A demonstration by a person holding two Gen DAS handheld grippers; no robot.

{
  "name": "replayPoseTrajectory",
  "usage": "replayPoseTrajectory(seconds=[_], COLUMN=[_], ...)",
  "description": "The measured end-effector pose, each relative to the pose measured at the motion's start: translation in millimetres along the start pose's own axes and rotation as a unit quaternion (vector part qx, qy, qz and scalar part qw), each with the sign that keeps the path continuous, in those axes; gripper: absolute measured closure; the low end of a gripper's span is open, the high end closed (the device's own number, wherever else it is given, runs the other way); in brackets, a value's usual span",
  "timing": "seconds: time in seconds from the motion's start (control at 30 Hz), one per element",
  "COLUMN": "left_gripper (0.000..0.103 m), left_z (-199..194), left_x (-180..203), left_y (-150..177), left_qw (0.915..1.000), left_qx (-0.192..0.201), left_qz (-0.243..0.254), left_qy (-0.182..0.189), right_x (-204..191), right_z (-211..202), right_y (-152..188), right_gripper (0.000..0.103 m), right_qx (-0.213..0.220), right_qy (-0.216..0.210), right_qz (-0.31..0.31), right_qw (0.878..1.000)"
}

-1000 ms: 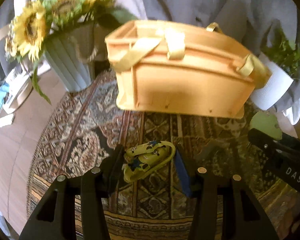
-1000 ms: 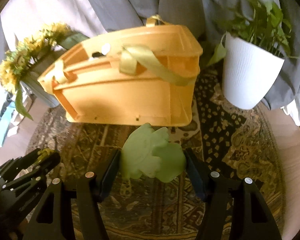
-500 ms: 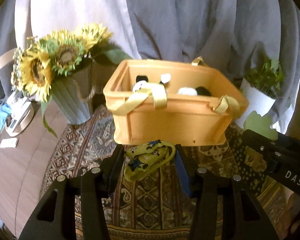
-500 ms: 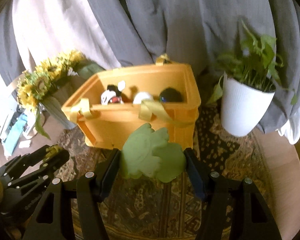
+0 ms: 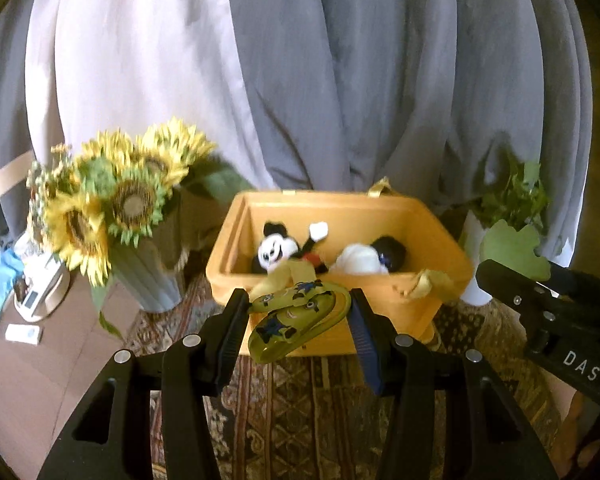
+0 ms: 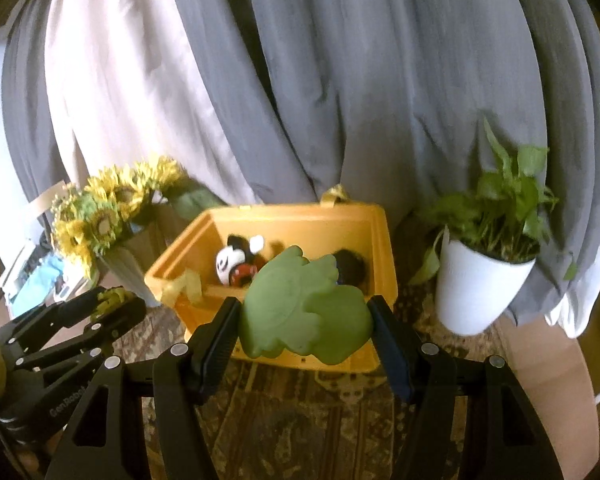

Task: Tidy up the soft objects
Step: 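Lift both toys over the orange crate and open both tools to drop them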

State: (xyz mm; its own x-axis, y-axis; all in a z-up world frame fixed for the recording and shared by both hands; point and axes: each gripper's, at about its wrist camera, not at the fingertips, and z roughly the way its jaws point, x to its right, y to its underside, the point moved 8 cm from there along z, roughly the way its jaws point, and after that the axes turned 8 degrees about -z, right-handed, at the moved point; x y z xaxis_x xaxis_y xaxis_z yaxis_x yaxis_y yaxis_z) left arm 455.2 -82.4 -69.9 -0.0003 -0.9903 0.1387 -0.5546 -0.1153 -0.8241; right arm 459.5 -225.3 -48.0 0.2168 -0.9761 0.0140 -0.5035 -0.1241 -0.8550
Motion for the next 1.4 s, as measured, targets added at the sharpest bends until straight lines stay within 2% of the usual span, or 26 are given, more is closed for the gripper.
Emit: replayPoseTrajectory(seconds=[0.2, 0.43, 0.7, 1.03, 1.4], left_gripper=[0.053, 0.053, 0.053, 0.053, 0.053], left_z=[0.7, 7.5, 29.1, 73.0, 141.6], left_x=[1.7, 4.0, 6.1, 6.8, 7.6], left_y=[-24.4, -51.2, -79.6, -98.9, -95.7], left_qw=[0.9997, 0.9988, 0.9981, 0.9986, 0.998], left_qx=[0.024, 0.046, 0.057, 0.034, -0.051], left_qz=[0.005, 0.013, 0.022, 0.036, 0.037], left_qy=[0.005, -0.002, -0.004, -0.018, 0.004], right_x=[0.5, 2.6, 4.7, 13.8, 24.9], right_z=[1.1, 8.4, 29.5, 73.5, 145.5], right_y=[-23.2, -47.9, -72.5, -92.3, -83.9], right_gripper=[0.038, 0.038, 0.038, 0.038, 0.038], right_qx=[0.024, 0.048, 0.052, 0.03, -0.057], right_qy=[-0.001, 0.018, 0.015, 0.03, -0.008], right_qz=[-0.001, -0.016, -0.026, -0.048, -0.028], right_qw=[1.0, 0.999, 0.998, 0.998, 0.998])
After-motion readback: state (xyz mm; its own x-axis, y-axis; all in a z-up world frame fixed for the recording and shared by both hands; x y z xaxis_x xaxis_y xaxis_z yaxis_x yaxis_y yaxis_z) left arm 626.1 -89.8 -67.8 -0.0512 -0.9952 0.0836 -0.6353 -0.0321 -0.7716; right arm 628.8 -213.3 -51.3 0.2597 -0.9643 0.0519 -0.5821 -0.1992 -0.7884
